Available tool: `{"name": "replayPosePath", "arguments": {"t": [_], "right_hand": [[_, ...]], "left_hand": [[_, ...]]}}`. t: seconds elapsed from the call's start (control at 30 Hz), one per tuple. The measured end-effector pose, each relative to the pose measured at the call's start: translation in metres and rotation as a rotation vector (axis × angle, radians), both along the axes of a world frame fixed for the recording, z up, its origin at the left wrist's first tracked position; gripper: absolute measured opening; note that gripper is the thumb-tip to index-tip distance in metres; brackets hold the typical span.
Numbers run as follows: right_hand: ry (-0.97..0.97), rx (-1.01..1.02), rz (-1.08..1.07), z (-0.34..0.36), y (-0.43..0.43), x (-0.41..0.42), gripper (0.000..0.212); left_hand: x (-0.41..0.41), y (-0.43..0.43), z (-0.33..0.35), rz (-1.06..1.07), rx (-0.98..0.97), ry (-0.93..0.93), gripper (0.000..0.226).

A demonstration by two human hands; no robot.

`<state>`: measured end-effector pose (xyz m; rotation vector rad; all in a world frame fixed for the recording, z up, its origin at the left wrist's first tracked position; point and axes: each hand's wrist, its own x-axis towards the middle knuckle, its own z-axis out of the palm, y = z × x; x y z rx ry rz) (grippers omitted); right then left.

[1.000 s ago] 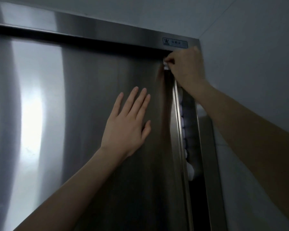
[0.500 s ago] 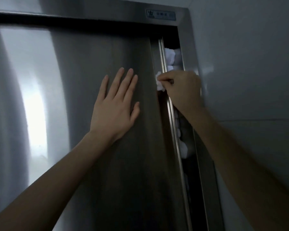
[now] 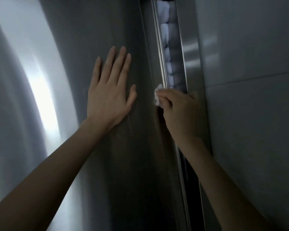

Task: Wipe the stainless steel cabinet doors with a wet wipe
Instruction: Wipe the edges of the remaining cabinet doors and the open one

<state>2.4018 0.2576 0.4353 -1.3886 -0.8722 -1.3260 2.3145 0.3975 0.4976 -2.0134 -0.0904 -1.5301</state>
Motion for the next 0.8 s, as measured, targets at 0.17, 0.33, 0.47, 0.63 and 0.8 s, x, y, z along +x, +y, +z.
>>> {"name": "replayPosePath", "arguments": {"t": [0.17, 0.33, 0.47, 0.63, 0.8], "right_hand": [[-0.056, 0.025, -0.046, 0.015, 0.003, 0.005, 0.008], [-0.013, 0.061, -0.079, -0.089, 0.004, 0.000, 0.018], [-0.018, 0.088, -0.084, -0.096, 0.006, 0.003, 0.018], [-0.038, 0.063, -0.047, -0.027, 0.007, 0.008, 0.011], [0.001, 0.062, -0.076, -0.095, 0.004, 0.000, 0.012]], "left_hand": [[0.001, 0.000, -0.001, -0.008, 0.016, -0.007, 0.066], [-0.001, 0.001, 0.000, -0.003, 0.040, 0.006, 0.068], [-0.001, 0.001, -0.002, -0.033, 0.128, 0.074, 0.067], [-0.001, 0.001, -0.002, -0.079, 0.224, 0.133, 0.064], [-0.009, 0.009, -0.056, -0.064, 0.340, 0.349, 0.065]]}}
